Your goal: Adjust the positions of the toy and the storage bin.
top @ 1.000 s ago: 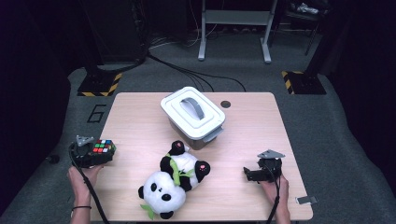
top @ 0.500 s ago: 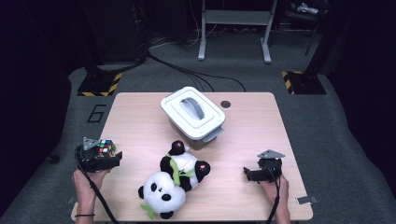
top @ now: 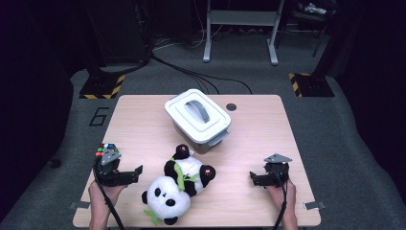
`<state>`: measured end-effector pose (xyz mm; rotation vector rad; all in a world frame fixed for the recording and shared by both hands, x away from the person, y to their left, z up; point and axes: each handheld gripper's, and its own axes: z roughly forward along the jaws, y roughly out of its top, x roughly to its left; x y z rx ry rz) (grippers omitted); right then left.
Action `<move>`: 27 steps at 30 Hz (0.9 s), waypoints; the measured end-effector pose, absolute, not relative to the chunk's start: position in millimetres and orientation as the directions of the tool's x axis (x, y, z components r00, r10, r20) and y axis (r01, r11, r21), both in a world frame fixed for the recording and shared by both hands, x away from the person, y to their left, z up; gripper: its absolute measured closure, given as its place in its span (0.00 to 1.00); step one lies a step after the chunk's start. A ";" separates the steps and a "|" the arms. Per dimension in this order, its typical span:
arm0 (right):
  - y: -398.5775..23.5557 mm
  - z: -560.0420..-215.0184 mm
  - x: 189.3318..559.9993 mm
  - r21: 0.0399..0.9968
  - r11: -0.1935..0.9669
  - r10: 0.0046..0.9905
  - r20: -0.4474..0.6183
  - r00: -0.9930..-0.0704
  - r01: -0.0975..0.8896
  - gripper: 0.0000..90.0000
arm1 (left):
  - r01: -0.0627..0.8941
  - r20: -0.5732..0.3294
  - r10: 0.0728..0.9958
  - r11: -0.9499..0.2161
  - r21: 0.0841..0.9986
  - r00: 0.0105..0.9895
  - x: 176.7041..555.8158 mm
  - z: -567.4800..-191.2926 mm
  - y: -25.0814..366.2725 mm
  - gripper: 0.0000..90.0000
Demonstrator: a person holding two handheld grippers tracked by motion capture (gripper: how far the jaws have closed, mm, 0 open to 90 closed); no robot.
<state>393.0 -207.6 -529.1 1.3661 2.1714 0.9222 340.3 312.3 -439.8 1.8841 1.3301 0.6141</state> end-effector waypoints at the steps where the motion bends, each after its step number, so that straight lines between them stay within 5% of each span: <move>1: -207.6 -529.1 393.0 0.718 0.300 0.901 0.003 -0.434 0.628 0.00 | 0.587 -0.034 0.933 -0.198 0.785 0.359 338.4 -439.1 309.4 0.00; 27: -207.7 -529.0 393.0 0.718 0.300 0.901 0.003 -0.434 0.628 0.00 | 0.555 -0.074 0.852 -0.269 0.787 0.518 295.3 -437.4 249.7 0.00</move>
